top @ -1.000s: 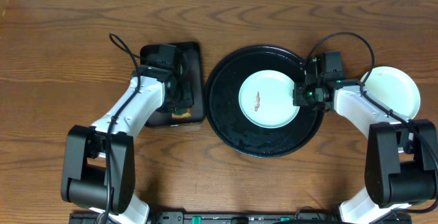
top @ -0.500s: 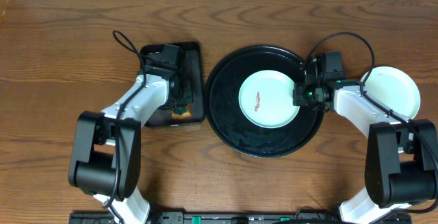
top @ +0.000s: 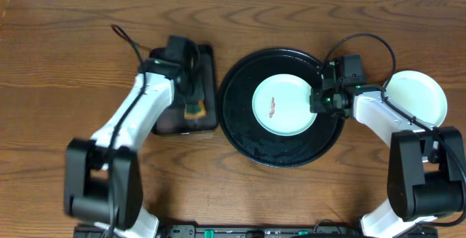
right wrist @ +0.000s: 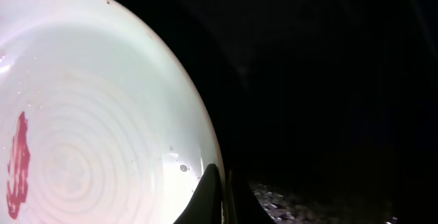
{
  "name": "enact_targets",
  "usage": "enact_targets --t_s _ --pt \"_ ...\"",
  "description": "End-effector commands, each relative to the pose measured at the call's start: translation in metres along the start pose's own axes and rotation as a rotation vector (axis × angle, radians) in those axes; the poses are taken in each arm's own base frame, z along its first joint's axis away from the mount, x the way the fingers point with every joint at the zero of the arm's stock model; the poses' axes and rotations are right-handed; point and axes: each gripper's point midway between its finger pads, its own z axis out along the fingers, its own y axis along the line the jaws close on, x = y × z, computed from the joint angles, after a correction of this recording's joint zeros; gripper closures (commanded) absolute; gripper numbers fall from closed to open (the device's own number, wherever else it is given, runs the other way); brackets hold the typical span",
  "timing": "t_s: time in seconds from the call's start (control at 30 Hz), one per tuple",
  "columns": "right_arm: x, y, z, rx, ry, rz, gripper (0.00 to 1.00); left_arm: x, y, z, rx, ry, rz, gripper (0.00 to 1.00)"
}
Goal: Clean dirty plates on tray and stack at the side
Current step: 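Grasp the sponge from the small tray with the left gripper, then scrub the last green plate with the sponge in the left gripper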
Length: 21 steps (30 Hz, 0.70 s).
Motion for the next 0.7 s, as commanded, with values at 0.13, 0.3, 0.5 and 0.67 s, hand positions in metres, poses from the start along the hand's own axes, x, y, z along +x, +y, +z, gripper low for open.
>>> enact_targets --t_s 0.13,0.3,0.5,0.67 --pt "0.002 0.01 -0.002 -0.016 -0.002 -0.052 0.99 -0.032 -0.096 -0.065 0.305 -0.181 0.018 0.93" --pt "0.006 0.01 -0.002 -0.015 0.014 -0.05 0.99 -0.015 -0.15 -0.044 0.371 -0.165 0.105 0.93" --pt "0.006 0.01 -0.002 -0.015 0.017 -0.049 0.99 0.019 -0.2 0.014 0.399 -0.07 0.101 0.92" --pt "0.008 0.01 -0.002 -0.015 0.022 -0.048 0.99 0.044 -0.218 0.062 0.393 0.013 0.063 0.92"
